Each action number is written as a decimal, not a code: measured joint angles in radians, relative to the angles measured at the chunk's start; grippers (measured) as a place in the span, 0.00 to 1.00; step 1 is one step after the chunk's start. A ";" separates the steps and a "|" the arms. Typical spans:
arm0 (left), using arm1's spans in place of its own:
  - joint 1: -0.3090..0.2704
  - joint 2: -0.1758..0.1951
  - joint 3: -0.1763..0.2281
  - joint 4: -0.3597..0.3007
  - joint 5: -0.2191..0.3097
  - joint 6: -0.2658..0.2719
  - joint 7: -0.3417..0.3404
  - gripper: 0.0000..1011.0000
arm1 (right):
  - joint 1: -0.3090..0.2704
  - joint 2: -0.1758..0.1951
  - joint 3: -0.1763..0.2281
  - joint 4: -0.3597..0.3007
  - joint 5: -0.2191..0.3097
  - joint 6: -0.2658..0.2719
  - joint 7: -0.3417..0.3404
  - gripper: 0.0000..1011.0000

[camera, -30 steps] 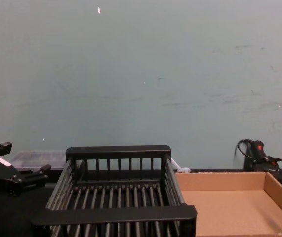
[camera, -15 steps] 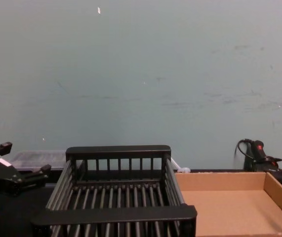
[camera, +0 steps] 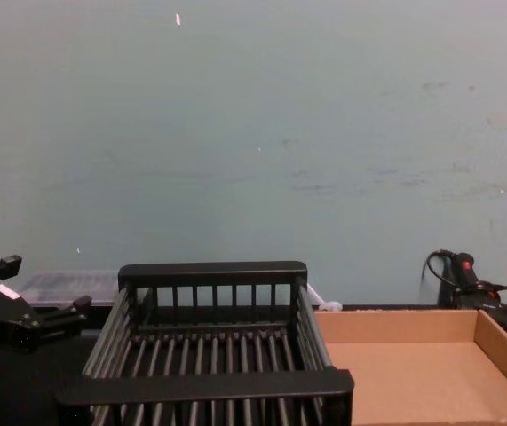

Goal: Pick up the white tape and place it into the black box , Pick up the silver tape and place it into the brown box.

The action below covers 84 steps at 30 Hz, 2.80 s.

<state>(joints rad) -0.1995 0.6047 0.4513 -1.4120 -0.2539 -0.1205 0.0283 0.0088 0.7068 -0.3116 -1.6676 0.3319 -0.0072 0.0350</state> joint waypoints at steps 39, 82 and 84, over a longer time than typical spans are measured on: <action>0.000 0.000 0.000 0.000 0.000 0.000 0.000 0.99 | -0.136 0.036 0.027 -0.090 0.076 0.263 0.225 0.99; 0.000 0.000 0.000 0.000 0.000 0.000 0.000 0.99 | -0.100 -0.080 0.052 0.000 -0.011 0.316 0.311 0.99; 0.000 0.000 0.000 0.000 0.000 0.000 0.000 0.99 | -0.100 -0.082 0.055 0.002 -0.015 0.317 0.315 0.99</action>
<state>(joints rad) -0.1996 0.6047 0.4514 -1.4120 -0.2540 -0.1205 0.0283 -0.0916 0.6244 -0.2561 -1.6661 0.3169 0.3098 0.3498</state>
